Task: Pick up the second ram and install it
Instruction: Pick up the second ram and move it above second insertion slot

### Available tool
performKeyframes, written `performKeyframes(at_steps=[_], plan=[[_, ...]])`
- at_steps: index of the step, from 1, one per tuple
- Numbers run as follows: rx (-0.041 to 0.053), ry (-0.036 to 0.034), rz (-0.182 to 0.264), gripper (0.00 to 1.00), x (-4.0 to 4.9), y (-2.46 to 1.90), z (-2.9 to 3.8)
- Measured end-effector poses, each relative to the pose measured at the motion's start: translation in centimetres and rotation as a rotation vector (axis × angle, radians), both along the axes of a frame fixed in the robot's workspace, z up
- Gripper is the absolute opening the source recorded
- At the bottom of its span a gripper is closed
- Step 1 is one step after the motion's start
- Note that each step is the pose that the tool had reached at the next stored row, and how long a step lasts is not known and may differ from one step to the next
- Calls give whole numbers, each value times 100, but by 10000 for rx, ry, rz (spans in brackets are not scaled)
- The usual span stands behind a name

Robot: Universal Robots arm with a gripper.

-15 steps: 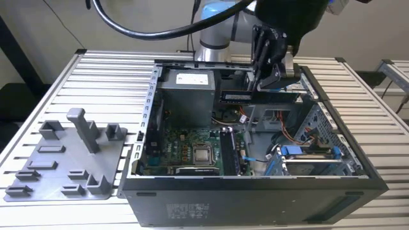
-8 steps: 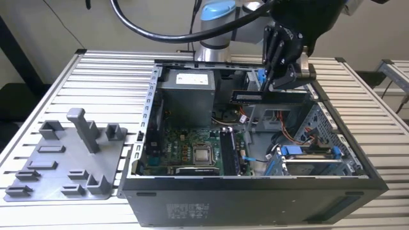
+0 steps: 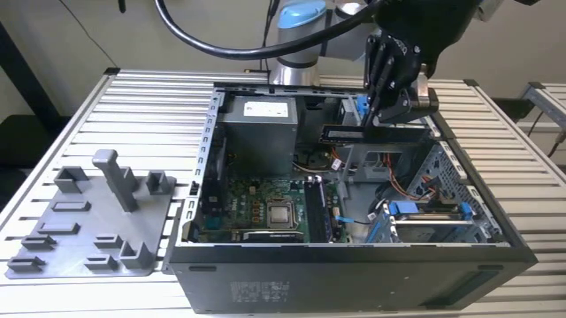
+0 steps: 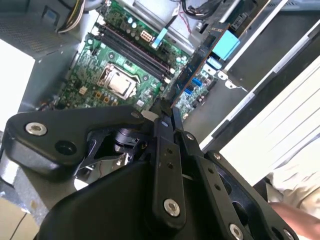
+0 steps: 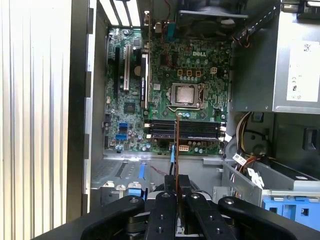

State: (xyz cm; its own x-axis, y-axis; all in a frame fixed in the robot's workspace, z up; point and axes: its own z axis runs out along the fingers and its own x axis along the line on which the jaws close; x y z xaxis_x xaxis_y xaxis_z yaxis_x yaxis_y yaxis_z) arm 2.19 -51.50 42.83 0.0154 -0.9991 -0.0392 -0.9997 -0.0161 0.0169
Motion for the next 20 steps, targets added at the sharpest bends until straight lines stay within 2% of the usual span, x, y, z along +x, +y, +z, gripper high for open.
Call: performKeyframes(at_steps=[2, 4, 20], plan=[[0, -4, -1, 14, -27, 33, -1], [-1, -6, -1, 14, -43, 98, -1], [-5, -5, -2, 14, -109, 723, -4]])
